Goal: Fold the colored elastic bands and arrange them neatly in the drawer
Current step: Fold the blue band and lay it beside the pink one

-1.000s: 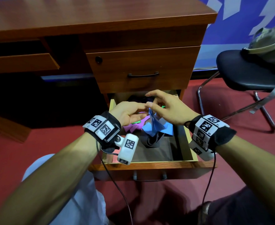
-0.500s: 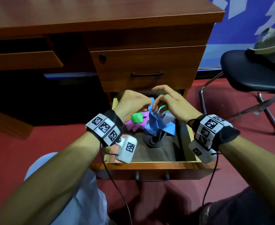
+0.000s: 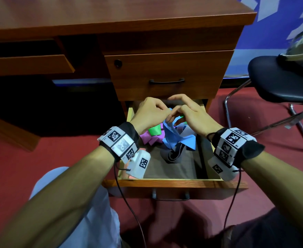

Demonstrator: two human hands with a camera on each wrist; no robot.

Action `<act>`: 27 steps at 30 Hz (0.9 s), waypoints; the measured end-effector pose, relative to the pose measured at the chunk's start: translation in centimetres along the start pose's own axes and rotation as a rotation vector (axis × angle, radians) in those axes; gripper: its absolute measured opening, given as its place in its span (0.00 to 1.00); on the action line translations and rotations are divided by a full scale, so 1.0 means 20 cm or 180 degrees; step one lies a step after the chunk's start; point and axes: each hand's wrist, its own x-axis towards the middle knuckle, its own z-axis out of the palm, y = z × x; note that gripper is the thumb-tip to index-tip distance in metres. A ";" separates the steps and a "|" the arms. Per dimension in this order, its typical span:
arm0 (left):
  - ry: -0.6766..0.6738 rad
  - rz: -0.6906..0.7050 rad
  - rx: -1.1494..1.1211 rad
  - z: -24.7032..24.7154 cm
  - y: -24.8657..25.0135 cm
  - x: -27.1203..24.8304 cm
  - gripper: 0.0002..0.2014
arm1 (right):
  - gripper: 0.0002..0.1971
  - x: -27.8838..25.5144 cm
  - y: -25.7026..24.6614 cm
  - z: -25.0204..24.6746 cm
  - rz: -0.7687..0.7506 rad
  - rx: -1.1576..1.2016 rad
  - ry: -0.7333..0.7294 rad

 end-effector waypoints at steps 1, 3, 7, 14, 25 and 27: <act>0.0030 0.0043 0.0151 0.00 0.00 0.00 0.07 | 0.23 0.01 0.00 0.00 0.0015 0.0020 -0.0003; 0.0100 0.0083 0.0386 0.00 0.00 0.00 0.07 | 0.22 0.03 0.01 -0.01 0.0065 0.0067 0.0111; 0.0212 0.0155 0.0624 -0.05 -0.02 0.04 0.14 | 0.17 0.11 0.08 -0.10 0.0235 -0.0540 0.0662; 0.0541 0.0489 0.1088 -0.08 -0.09 0.08 0.11 | 0.11 0.18 0.39 -0.12 0.0977 -0.2298 0.0265; 0.0351 0.0310 0.1382 -0.07 -0.14 0.11 0.12 | 0.31 0.61 0.57 0.04 0.0982 -0.2753 -0.0204; 0.0303 0.0310 0.1338 -0.07 -0.16 0.12 0.13 | 0.33 0.64 0.61 0.08 0.1127 -0.2836 -0.0346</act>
